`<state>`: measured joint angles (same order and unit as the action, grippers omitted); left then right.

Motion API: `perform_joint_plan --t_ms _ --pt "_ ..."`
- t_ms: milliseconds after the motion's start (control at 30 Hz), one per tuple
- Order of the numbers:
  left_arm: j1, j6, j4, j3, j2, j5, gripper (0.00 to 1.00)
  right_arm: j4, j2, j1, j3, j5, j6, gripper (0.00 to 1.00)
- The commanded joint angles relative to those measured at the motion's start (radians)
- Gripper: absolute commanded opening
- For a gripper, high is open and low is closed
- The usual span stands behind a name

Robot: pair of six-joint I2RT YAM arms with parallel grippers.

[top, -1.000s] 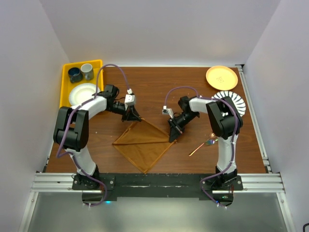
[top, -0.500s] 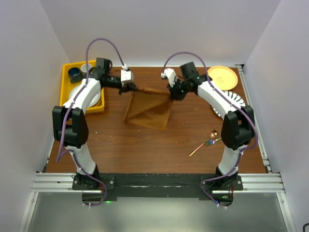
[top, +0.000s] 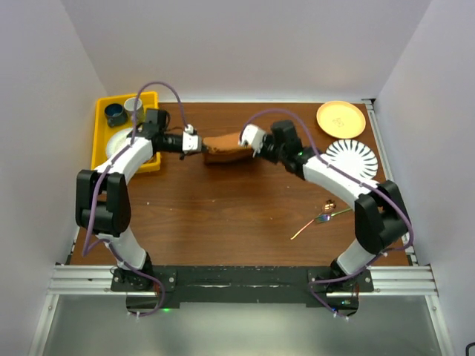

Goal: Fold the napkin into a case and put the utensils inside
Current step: Turn over the upper triangle folded napkin at the center of the board.

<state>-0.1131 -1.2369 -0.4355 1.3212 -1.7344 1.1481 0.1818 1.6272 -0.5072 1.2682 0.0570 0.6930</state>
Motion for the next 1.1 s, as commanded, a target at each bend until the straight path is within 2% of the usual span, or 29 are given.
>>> perform_joint_plan --t_ms 0,33,133,433,600,833,900,933,967,1067 --pt "0.024 -0.269 -0.193 -0.155 0.015 -0.044 0.0 -0.133 -0.02 -0.071 -0.266 -0.151 0.134 0.0" --pt "0.02 -0.35 -0.224 -0.21 0.016 -0.057 0.0 -0.14 -0.026 -0.082 -0.294 -0.151 0.137 0.0" --pt "0.016 -0.412 -0.258 -0.321 0.05 -0.083 0.0 -0.133 -0.038 -0.122 -0.366 -0.146 0.134 0.0" --pt "-0.002 -0.553 -0.353 -0.467 0.148 -0.175 0.0 -0.007 -0.093 -0.227 -0.415 -0.082 0.115 0.0" --pt "-0.046 -0.562 -0.355 -0.537 0.205 -0.24 0.0 0.007 -0.101 -0.277 -0.461 -0.079 0.119 0.0" --pt "-0.155 -0.477 -0.305 -0.631 0.266 -0.297 0.0 0.034 -0.119 -0.307 -0.52 -0.105 0.145 0.0" --pt "-0.172 -0.461 -0.31 -0.648 0.297 -0.297 0.16 0.038 -0.13 -0.306 -0.539 -0.109 0.157 0.0" --pt "-0.172 -0.457 -0.319 -0.649 0.309 -0.289 0.23 0.056 -0.138 -0.306 -0.54 -0.108 0.158 0.13" --pt "-0.172 -0.441 -0.328 -0.645 0.338 -0.284 0.37 0.07 -0.141 -0.306 -0.538 -0.105 0.16 0.24" --pt "-0.154 -0.327 -0.361 -0.579 0.375 -0.26 0.47 0.122 -0.176 -0.306 -0.512 -0.077 0.158 0.67"
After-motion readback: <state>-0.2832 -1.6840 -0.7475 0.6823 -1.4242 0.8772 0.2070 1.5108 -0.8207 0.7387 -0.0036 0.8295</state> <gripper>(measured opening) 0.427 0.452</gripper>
